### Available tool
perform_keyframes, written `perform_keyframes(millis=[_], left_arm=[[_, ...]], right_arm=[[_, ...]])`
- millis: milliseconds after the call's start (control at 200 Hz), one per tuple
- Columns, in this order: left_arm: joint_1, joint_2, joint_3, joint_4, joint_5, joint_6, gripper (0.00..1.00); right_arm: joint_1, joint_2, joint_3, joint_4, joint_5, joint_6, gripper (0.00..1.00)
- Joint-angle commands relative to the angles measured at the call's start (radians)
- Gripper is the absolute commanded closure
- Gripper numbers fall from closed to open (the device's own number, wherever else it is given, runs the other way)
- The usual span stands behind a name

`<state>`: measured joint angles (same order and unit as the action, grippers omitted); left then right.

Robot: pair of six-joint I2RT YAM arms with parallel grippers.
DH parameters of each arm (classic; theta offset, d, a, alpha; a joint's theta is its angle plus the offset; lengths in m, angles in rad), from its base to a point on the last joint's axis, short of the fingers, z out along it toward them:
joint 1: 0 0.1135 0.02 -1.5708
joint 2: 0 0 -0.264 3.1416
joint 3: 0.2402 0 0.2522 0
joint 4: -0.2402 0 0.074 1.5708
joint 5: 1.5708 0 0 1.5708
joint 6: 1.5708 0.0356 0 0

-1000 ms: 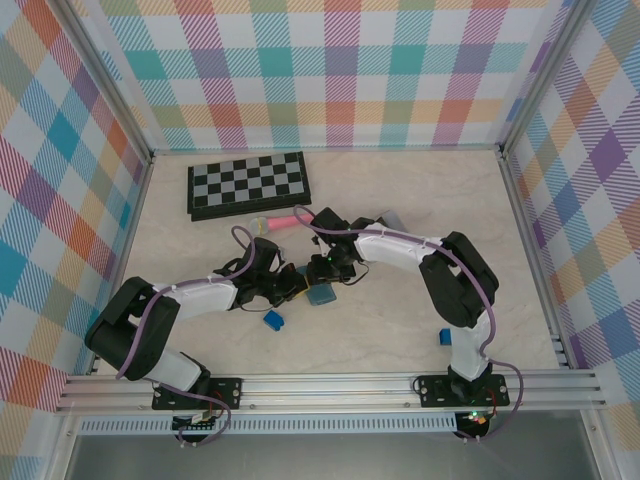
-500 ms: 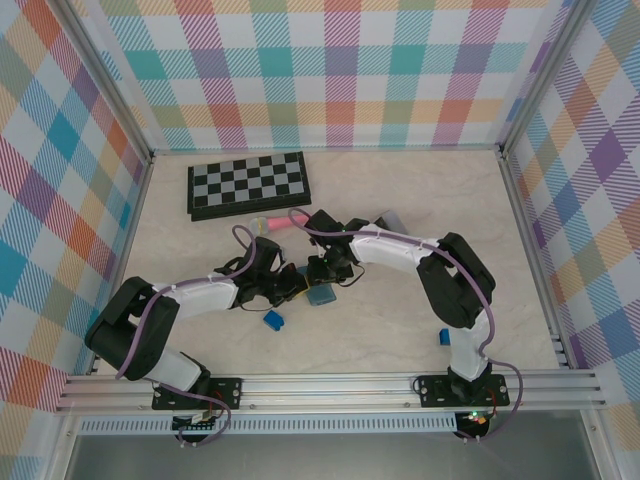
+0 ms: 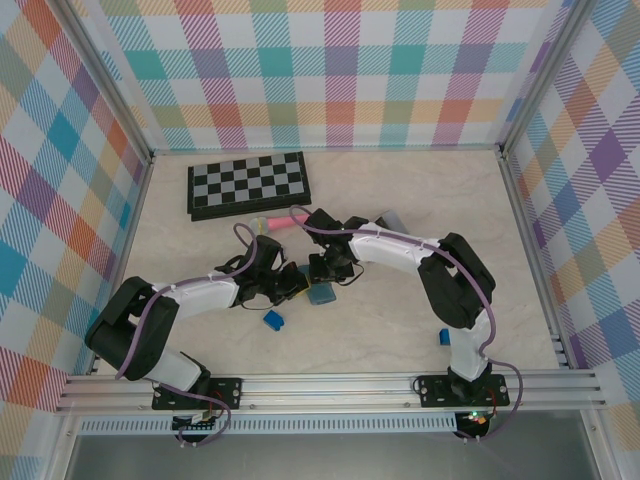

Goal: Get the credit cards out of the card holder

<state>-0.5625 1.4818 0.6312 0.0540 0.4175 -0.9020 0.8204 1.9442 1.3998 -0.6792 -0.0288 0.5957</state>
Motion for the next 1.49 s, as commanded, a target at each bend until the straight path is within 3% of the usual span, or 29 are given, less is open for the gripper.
perform_keyframes(millis=[0,260,560,865,985,1150,1345,1490], left_arm=[[0.001,0.002,0.004,-0.097,-0.039,0.014,1.0],[0.001,0.003,0.008,-0.097,-0.035,0.013,1.0],[0.001,0.018,0.021,-0.095,-0.022,0.018,1.0],[0.001,0.023,0.054,-0.16,-0.032,0.027,1.0],[0.002,0.009,0.082,-0.237,-0.078,0.044,0.86],[0.009,-0.025,0.139,-0.373,-0.164,0.092,0.48],[0.086,-0.094,0.186,-0.462,-0.202,0.139,0.19],[0.151,-0.171,0.186,-0.514,-0.22,0.159,0.01]], right_arm=[[-0.032,0.003,0.002,-0.133,0.174,0.022,0.69],[-0.037,0.013,0.032,-0.158,0.182,0.026,0.71],[-0.038,-0.032,0.01,-0.03,-0.027,-0.054,0.64],[-0.038,0.039,0.04,-0.085,0.041,-0.048,0.69],[-0.039,0.05,0.041,-0.083,0.042,-0.056,0.76],[-0.038,0.024,0.026,-0.056,0.034,-0.073,0.92],[-0.037,-0.068,-0.008,-0.023,0.026,-0.094,0.96],[-0.038,-0.15,-0.034,0.025,-0.071,-0.127,0.96]])
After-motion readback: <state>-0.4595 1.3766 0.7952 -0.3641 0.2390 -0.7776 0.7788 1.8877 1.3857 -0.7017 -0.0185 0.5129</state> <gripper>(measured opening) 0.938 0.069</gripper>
